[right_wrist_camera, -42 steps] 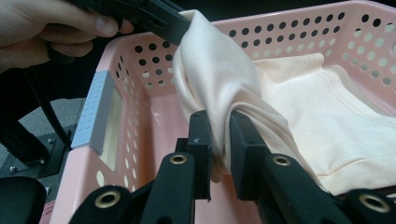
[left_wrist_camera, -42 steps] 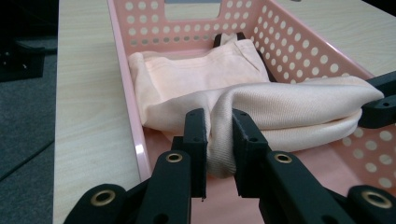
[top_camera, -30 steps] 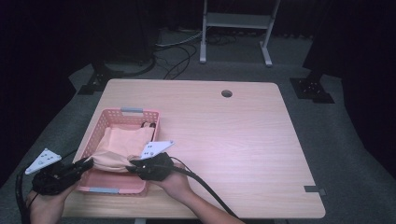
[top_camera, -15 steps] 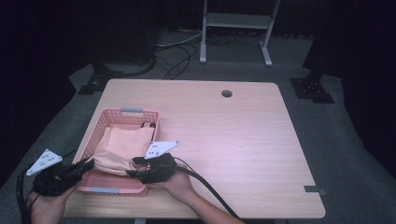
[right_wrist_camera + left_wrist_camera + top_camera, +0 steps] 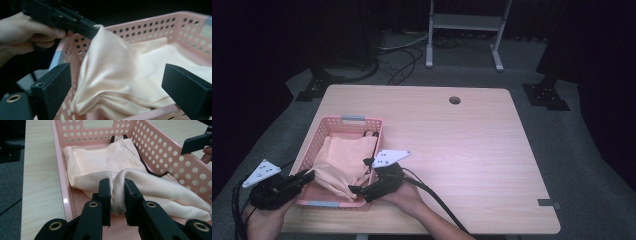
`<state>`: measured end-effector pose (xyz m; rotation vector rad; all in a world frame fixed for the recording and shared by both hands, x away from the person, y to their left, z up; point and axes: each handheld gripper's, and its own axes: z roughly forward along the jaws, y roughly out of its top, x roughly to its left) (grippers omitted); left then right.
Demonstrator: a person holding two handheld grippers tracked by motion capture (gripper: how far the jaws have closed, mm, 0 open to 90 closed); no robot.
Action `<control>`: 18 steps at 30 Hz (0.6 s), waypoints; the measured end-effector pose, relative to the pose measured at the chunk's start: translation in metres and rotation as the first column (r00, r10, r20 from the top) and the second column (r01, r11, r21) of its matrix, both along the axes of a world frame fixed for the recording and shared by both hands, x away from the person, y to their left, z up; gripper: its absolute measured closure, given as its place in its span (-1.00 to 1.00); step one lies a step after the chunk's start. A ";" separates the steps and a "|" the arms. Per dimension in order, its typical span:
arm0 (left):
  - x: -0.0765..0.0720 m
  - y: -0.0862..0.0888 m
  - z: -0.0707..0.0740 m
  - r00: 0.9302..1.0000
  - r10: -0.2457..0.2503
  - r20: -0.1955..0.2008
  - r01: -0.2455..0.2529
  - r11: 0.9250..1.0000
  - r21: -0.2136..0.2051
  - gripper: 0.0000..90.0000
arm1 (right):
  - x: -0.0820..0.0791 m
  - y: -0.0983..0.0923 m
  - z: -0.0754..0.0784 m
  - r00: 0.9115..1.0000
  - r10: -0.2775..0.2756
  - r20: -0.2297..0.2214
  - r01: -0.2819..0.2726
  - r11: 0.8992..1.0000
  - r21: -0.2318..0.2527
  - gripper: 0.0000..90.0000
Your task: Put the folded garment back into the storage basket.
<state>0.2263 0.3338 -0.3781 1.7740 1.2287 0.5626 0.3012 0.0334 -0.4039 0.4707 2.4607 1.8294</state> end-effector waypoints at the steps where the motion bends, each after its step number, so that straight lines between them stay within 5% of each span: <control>1: 0.000 0.000 0.000 1.000 0.000 0.001 0.000 1.000 -0.001 0.75 | -0.001 0.000 0.000 1.000 -0.005 0.021 0.005 1.000 -0.002 -0.82; 3: 0.000 0.000 0.000 1.000 0.000 0.000 0.000 1.000 0.000 0.75 | -0.001 0.000 -0.001 0.999 0.001 0.034 -0.001 1.000 0.001 -0.95; 18: 0.000 0.001 0.000 1.000 -0.005 -0.003 0.005 1.000 -0.005 0.73 | -0.004 -0.003 0.003 1.000 0.002 0.028 -0.002 1.000 0.013 -1.00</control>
